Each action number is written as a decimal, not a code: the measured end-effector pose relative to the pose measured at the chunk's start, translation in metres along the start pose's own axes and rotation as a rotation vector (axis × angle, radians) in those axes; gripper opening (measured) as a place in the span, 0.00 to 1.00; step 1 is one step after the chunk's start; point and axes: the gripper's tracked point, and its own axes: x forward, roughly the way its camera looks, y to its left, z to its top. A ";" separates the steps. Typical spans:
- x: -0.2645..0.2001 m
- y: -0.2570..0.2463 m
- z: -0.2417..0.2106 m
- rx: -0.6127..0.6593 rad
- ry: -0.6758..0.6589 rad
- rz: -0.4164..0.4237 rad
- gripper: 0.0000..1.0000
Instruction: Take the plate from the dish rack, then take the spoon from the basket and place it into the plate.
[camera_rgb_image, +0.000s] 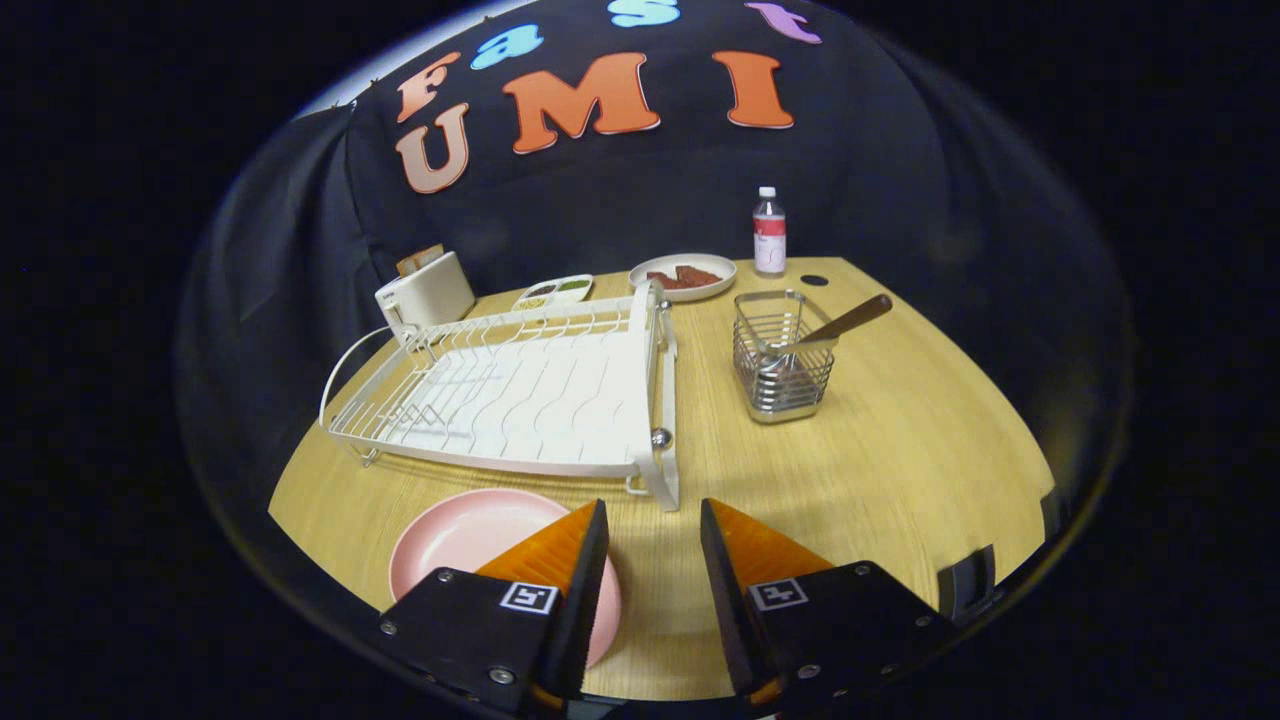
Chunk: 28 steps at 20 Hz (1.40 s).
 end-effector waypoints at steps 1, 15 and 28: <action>-0.001 -0.007 0.008 -0.010 -0.038 -0.013 0.58; 0.042 -0.103 0.075 0.108 -0.290 -0.104 0.72; 0.085 -0.117 0.092 0.115 -0.329 -0.127 0.29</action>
